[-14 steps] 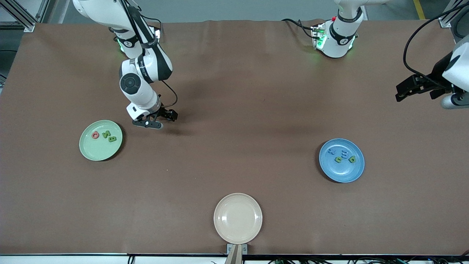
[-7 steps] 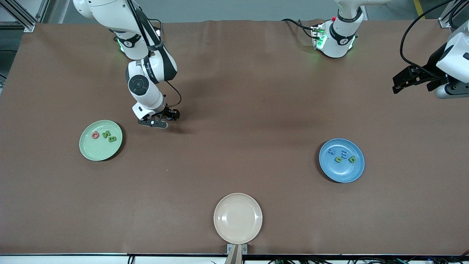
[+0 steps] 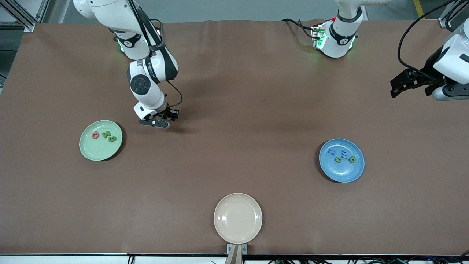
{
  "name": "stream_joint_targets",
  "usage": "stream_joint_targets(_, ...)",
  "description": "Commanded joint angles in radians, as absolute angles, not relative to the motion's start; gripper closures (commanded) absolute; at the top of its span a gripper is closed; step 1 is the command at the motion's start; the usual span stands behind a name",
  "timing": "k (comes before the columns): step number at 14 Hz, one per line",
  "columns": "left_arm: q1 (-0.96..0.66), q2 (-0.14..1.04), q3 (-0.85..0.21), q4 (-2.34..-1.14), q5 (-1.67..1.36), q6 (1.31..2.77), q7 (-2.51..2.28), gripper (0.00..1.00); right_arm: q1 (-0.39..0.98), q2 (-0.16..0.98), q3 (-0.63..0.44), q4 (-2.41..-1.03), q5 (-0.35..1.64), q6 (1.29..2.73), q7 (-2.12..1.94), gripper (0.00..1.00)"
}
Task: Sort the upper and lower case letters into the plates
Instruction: 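Grasp the blue C with the right gripper and lift it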
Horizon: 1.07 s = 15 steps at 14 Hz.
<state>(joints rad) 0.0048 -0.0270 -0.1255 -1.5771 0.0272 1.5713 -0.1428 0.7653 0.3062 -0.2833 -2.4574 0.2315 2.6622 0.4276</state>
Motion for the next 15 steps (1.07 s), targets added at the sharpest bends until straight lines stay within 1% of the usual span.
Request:
stream_joint_targets(1, 0.003, -0.022, -0.126, -1.588, 0.011, 1.589, -0.138, 0.0, 0.782, 0.307, -0.291, -2.476, 0.25, 2.674, 0.437, 0.61)
stream_joint_targets(5, 0.003, -0.009, -0.126, -1.588, 0.009, 1.589, -0.137, 0.0, 0.784, 0.305, -0.291, -2.476, 0.25, 2.672, 0.437, 0.74)
stream_joint_targets(8, 0.009, -0.026, -0.135, -1.585, 0.009, 1.572, -0.135, 0.0, 0.784, 0.304, -0.291, -2.473, 0.25, 2.662, 0.436, 0.85)
stream_joint_targets(10, 0.011, -0.029, -0.135, -1.583, 0.009, 1.572, -0.132, 0.0, 0.779, 0.292, -0.293, -2.468, 0.25, 2.646, 0.422, 0.88)
stream_joint_targets(12, 0.006, -0.018, -0.135, -1.583, 0.011, 1.581, -0.136, 0.0, 0.761, 0.247, -0.311, -2.441, 0.247, 2.567, 0.384, 0.89)
stream_joint_targets(13, 0.003, -0.015, -0.135, -1.583, 0.012, 1.585, -0.138, 0.0, 0.738, 0.223, -0.337, -2.419, 0.244, 2.516, 0.327, 0.89)
stream_joint_targets(15, 0.0, -0.008, -0.137, -1.585, 0.014, 1.594, -0.14, 0.0, 0.688, 0.19, -0.435, -2.321, 0.23, 2.348, 0.148, 0.89)
